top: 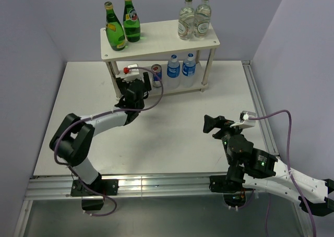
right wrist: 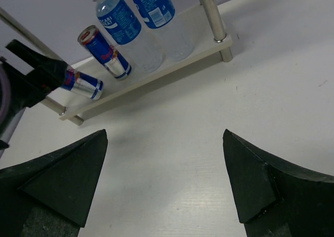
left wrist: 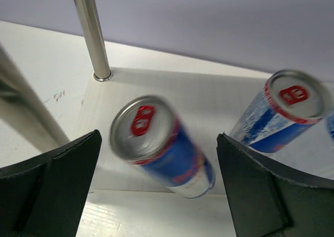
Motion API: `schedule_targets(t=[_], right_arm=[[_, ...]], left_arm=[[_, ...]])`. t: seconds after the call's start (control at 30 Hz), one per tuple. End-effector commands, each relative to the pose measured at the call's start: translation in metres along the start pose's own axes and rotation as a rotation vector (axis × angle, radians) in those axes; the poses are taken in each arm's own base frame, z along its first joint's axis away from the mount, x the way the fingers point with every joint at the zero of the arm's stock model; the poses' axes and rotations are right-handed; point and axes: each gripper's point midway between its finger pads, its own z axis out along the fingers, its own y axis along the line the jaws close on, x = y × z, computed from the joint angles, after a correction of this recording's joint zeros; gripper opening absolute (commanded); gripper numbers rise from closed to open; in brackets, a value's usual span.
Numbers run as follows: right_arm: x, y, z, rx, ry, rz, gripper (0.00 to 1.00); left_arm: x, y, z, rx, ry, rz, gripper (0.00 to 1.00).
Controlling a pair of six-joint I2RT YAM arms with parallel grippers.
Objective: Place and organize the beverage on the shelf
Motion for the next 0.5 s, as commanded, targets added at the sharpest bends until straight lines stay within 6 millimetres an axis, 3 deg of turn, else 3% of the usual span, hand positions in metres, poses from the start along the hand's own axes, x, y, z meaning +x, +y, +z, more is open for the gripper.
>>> schedule_targets(t=[0.0, 0.1, 0.3, 0.4, 0.47], right_arm=[[-0.001, 0.003, 0.002, 0.001, -0.010, 0.017, 0.98], [-0.001, 0.003, 0.002, 0.004, -0.012, 0.016, 0.98], [-0.002, 0.002, 0.002, 0.013, -0.014, 0.012, 0.98], [-0.002, 0.002, 0.002, 0.020, -0.013, 0.006, 0.98], [-0.002, 0.001, 0.003, 0.023, -0.014, 0.004, 0.98]], left_arm=[[-0.040, 0.005, -0.019, 0.005, -0.061, -0.080, 0.99], [-0.042, 0.006, -0.021, 0.013, -0.054, -0.061, 0.99], [-0.023, 0.000, -0.022, 0.044, -0.001, -0.045, 0.99], [-0.003, 0.001, -0.033, 0.036, 0.082, -0.178, 0.99], [0.000, -0.003, -0.044, 0.071, 0.127, -0.259, 0.99]])
